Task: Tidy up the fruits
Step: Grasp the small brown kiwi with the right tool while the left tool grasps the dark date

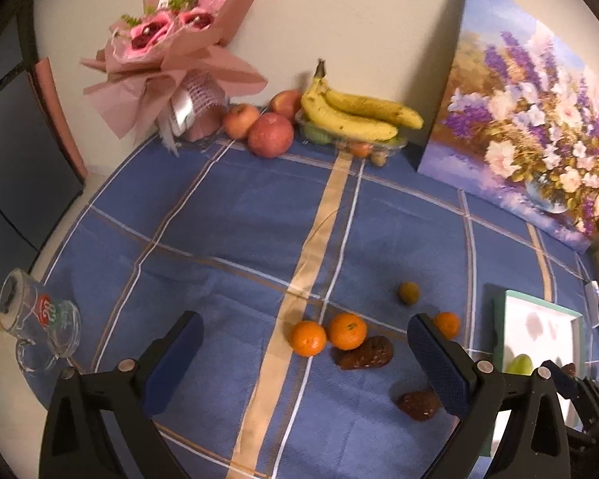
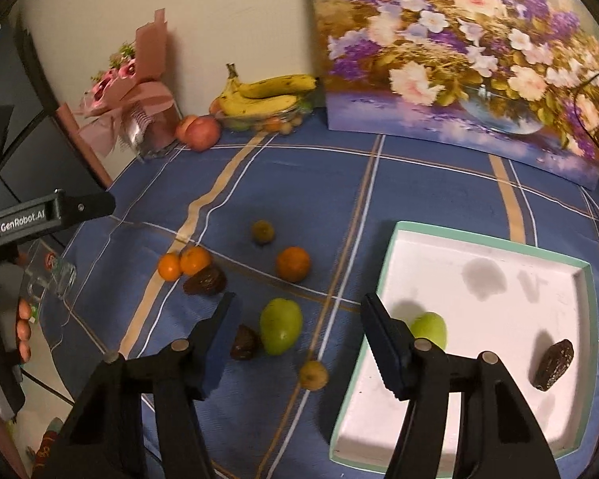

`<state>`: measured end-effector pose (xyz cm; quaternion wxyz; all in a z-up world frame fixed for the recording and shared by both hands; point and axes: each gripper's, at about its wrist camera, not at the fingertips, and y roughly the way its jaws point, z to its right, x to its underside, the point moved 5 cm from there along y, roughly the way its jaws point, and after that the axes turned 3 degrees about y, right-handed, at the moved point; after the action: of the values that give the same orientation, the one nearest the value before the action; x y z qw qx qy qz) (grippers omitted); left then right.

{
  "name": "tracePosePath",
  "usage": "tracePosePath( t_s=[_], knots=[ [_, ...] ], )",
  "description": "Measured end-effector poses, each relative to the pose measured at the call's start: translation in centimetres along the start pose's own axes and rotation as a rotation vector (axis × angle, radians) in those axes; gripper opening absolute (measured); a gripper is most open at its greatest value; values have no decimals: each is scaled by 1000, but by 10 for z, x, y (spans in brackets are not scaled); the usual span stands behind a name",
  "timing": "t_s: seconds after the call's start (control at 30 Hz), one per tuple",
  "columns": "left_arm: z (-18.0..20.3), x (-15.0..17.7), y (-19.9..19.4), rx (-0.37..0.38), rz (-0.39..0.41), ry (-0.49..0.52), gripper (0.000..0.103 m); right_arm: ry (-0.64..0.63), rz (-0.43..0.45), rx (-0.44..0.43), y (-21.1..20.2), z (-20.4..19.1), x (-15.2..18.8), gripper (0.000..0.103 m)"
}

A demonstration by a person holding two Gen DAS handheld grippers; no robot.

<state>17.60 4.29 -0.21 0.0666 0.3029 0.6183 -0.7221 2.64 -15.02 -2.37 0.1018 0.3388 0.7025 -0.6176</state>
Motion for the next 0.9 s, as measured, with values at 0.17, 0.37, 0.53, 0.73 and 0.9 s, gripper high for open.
tracePosePath(
  t_s=[0.17, 0.37, 0.53, 0.73, 0.9],
  knots=[
    [2, 7, 16, -13, -55, 17, 103, -11, -39, 2, 9, -2, 5, 51],
    [12, 12, 27, 17, -91, 36, 102, -16, -113, 14, 24, -1, 15, 43],
    [22, 18, 40, 54, -137, 43, 102, -30, -171, 27, 37, -1, 25, 41],
    [36, 27, 59, 100, -197, 38, 102, -32, -229, 48, 50, 2, 36, 41],
    [48, 36, 75, 127, -243, 35, 99, -36, -261, 62, 59, 5, 42, 40]
  ],
)
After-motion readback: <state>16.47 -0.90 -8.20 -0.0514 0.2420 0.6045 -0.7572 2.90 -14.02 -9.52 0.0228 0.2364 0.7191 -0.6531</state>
